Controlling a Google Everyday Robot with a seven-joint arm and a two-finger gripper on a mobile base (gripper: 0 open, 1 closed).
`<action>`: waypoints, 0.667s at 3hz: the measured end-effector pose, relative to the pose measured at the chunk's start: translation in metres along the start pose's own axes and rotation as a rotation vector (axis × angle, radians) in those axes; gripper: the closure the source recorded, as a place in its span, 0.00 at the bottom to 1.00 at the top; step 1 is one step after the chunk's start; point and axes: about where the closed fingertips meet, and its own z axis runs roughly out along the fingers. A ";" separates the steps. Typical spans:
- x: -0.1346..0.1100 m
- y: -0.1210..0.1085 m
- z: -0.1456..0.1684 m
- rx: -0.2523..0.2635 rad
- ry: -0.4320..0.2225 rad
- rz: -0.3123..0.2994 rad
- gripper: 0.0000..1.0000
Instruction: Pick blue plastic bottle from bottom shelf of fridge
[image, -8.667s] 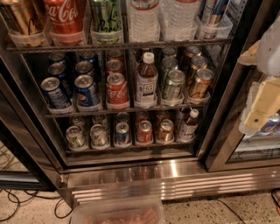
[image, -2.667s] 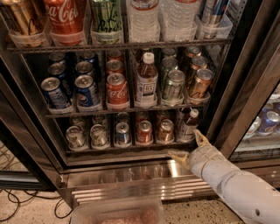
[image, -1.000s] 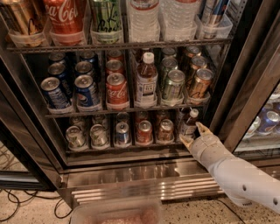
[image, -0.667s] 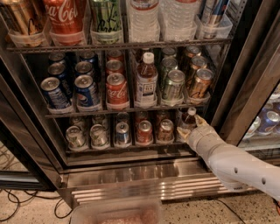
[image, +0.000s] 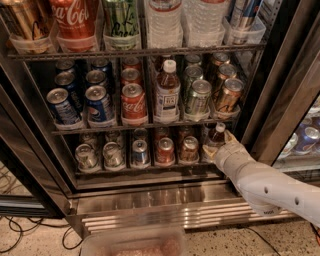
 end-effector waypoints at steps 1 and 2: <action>0.010 -0.004 0.004 0.014 0.033 0.003 0.39; 0.020 -0.007 0.009 0.024 0.062 0.010 0.38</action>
Offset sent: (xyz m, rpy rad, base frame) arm 0.0066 -0.0278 -0.0231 -0.0250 0.0584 -0.0877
